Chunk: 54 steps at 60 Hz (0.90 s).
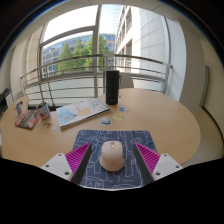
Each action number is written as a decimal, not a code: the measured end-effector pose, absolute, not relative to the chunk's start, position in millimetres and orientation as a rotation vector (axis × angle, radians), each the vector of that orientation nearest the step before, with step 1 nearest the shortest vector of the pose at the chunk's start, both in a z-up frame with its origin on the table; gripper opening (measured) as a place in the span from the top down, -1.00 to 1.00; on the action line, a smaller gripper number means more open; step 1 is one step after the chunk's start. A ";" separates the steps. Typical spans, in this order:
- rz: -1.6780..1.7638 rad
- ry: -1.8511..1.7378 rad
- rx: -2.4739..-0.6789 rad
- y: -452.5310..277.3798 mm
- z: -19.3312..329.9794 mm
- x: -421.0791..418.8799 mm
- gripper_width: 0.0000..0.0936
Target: Arrange mouse
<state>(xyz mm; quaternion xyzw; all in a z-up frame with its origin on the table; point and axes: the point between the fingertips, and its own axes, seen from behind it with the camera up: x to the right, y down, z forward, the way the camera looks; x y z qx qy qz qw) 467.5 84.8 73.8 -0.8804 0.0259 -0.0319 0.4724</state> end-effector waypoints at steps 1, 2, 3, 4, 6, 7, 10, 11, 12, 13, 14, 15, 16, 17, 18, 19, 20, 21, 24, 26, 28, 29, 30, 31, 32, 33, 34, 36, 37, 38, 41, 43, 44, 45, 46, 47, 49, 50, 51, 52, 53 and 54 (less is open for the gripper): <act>-0.082 0.064 -2.146 79.5 80.8 466.2 -0.82; -0.087 0.063 -2.137 73.9 87.7 464.9 -0.82; -0.092 0.063 -2.128 68.2 94.7 463.6 -0.81; -0.097 0.062 -2.118 62.5 101.5 462.1 -0.81; -0.107 0.061 -2.106 50.0 114.9 459.4 -0.82; -0.111 0.062 -2.101 43.6 120.2 457.9 -0.82; -0.117 0.068 -2.092 22.8 135.2 452.4 -0.82; -0.117 0.070 -2.089 14.0 142.0 450.9 -0.82; -0.117 0.072 -2.085 7.5 146.9 448.8 -0.82; -0.117 0.074 -2.082 0.9 151.6 446.9 -0.82; -0.118 0.075 -2.078 -5.7 156.2 444.9 -0.82; -0.119 0.076 -2.075 -12.3 160.2 443.1 -0.82; -0.120 0.077 -2.072 -19.0 164.1 441.5 -0.82; -0.121 0.078 -2.069 -25.7 168.1 439.8 -0.82; -0.122 0.078 -2.065 -34.0 172.5 438.4 -0.82; -0.124 0.078 -2.063 -40.3 175.8 436.7 -0.82; -0.127 0.078 -2.062 -47.5 179.5 436.2 -0.82; -0.132 0.078 -2.061 -53.5 182.2 435.4 -0.82; -0.145 0.079 -2.062 -71.4 188.4 433.0 -0.82; -0.146 0.080 -2.059 -81.9 191.9 430.4 -0.82; -0.146 0.080 -2.059 -91.6 192.5 428.4 -0.81; -0.146 0.080 -2.060 -96.9 193.1 427.4 -0.81; -0.147 0.081 -2.062 -103.1 195.2 426.7 -0.82; -0.148 0.082 -2.063 -107.7 195.7 426.1 -0.82; -0.150 0.082 -2.064 -111.6 195.8 425.6 -0.82; -0.151 0.081 -2.065 -115.3 196.2 425.3 -0.82; -0.152 0.080 -2.065 -118.6 196.8 424.9 -0.82; -0.155 0.077 -2.067 -125.8 197.5 423.9 -0.82; -0.158 0.075 -2.068 -128.9 197.8 423.5 -0.82; -0.161 0.073 -2.069 -130.4 195.8 423.1 -0.81; -0.168 0.072 -2.070 -137.4 198.1 422.5 -0.82; -0.169 0.072 -2.071 -140.7 198.2 422.0 -0.81; -0.171 0.070 -2.070 -142.0 197.5 422.5 -0.82; -0.177 0.067 -2.069 -143.3 198.3 422.3 -0.82; -0.181 0.064 -2.070 -144.3 198.4 422.1 -0.81; -0.184 0.061 -2.072 -145.5 198.3 422.4 -0.81; -0.190 0.058 -2.074 -147.3 198.5 423.0 -0.81; -0.194 0.056 -2.074 -148.2 198.3 423.7 -0.81; -0.197 0.053 -2.077 -149.0 198.0 424.2 -0.81; -0.201 0.050 -2.079 -149.8 197.6 424.7 -0.81; -0.203 0.049 -2.080 -149.0 195.8 425.5 -0.81; -0.204 0.049 -2.081 -149.6 196.5 425.3 -0.81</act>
